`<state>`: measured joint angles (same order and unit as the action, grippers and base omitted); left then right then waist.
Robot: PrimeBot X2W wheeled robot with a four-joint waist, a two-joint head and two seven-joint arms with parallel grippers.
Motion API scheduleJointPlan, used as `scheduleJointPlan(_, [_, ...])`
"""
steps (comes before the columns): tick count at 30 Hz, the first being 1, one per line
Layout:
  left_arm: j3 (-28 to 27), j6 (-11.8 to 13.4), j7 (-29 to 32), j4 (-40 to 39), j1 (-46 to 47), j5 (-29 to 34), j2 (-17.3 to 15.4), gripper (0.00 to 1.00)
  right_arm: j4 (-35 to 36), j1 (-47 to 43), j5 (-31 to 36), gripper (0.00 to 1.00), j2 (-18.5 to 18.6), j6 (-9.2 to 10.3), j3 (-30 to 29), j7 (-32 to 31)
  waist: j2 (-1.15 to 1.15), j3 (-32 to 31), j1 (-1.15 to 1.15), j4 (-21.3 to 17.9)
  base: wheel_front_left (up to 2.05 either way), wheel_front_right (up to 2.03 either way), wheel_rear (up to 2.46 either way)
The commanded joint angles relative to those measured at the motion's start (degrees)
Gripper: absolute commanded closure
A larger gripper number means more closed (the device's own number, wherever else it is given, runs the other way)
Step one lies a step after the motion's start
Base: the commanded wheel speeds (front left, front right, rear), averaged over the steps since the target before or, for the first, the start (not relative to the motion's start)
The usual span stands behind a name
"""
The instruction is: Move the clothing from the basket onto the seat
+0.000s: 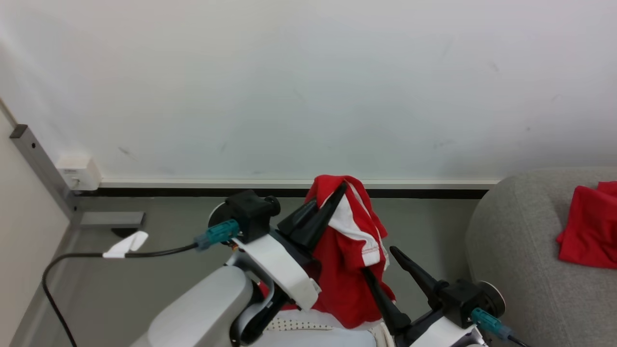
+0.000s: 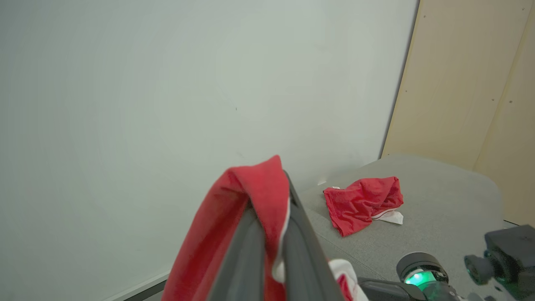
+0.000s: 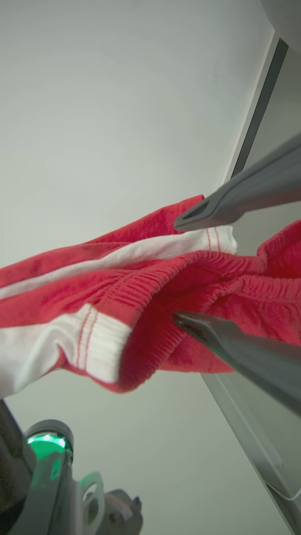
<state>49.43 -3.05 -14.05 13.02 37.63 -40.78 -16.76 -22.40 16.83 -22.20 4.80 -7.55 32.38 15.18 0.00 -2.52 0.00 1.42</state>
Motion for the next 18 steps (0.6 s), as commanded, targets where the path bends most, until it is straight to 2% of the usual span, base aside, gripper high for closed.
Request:
scheduleJointPlan(1, [0.3, -0.3, 0.3, -0.2, -0.7, 0.4, 0.2, 1.00, -1.2, 1.1, -0.7, 0.00, -0.1, 0.13, 0.3, -0.1, 0.00, -0.2, 0.00, 0.9, 0.00, 0.00, 0.00])
scheduleJointPlan(11, [3.9, -1.0, 1.3, -1.4, -1.7, 0.8, 2.2, 1.00, -9.9, 6.1, -3.7, 0.00, 0.5, 0.13, 2.4, -0.1, 0.00, -1.2, 0.00, 5.5, 0.00, 0.00, 0.00])
scheduleJointPlan(13, [4.2, -1.0, 1.6, -1.4, -1.9, 0.6, 2.4, 1.00, -10.4, 6.4, -4.4, 0.83, 0.7, 0.13, 2.7, -0.1, 0.00, -1.4, 0.00, 6.3, 0.00, 0.00, 0.00])
scheduleJointPlan(14, [4.3, -0.9, 1.6, -1.3, -2.1, 0.5, 2.4, 1.00, -10.4, 6.3, -4.9, 1.00, 0.7, 0.13, 3.0, -0.1, 0.00, -1.5, 0.00, 6.6, 0.00, 0.00, 0.00])
scheduleJointPlan(18, [4.4, -0.6, 1.6, -0.9, -2.3, 0.1, 2.2, 1.00, -10.2, 5.5, -5.9, 1.00, 1.0, 0.13, 3.4, -0.1, 0.00, -1.8, 0.00, 7.4, 0.00, 0.00, 0.00])
